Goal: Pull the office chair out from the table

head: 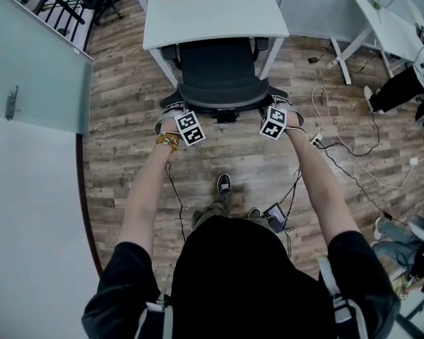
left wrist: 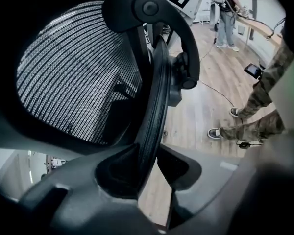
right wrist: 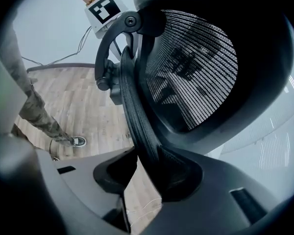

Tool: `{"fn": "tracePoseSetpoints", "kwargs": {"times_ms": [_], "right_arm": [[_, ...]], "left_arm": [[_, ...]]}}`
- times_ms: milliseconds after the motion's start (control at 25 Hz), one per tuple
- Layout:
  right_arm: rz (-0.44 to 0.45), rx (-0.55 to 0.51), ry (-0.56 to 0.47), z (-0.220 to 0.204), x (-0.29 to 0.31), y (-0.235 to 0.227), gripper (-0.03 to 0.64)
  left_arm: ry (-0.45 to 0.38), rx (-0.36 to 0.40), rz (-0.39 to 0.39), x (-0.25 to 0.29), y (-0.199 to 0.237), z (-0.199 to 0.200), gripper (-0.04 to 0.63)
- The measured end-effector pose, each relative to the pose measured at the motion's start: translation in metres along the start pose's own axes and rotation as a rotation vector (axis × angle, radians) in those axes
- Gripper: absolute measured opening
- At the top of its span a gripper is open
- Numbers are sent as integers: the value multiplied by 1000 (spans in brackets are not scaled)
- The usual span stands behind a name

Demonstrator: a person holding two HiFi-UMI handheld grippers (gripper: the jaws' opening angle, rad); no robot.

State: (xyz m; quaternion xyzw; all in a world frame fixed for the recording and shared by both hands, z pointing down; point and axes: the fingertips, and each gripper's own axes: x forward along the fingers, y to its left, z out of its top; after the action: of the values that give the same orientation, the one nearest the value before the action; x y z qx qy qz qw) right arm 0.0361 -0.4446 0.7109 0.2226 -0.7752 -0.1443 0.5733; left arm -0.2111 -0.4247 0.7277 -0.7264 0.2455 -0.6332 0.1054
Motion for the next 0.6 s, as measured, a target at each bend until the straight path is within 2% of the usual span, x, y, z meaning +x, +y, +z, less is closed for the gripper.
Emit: {"fn": "tracePoseSetpoints", "kwargs": {"times_ms": [480, 600], "right_arm": [[14, 1, -3, -7, -17, 25, 129], [-7, -4, -7, -7, -19, 28, 129]], "left_arm": [[-24, 7, 18, -13, -29, 3, 133], [-19, 5, 12, -15, -35, 1, 133]]}}
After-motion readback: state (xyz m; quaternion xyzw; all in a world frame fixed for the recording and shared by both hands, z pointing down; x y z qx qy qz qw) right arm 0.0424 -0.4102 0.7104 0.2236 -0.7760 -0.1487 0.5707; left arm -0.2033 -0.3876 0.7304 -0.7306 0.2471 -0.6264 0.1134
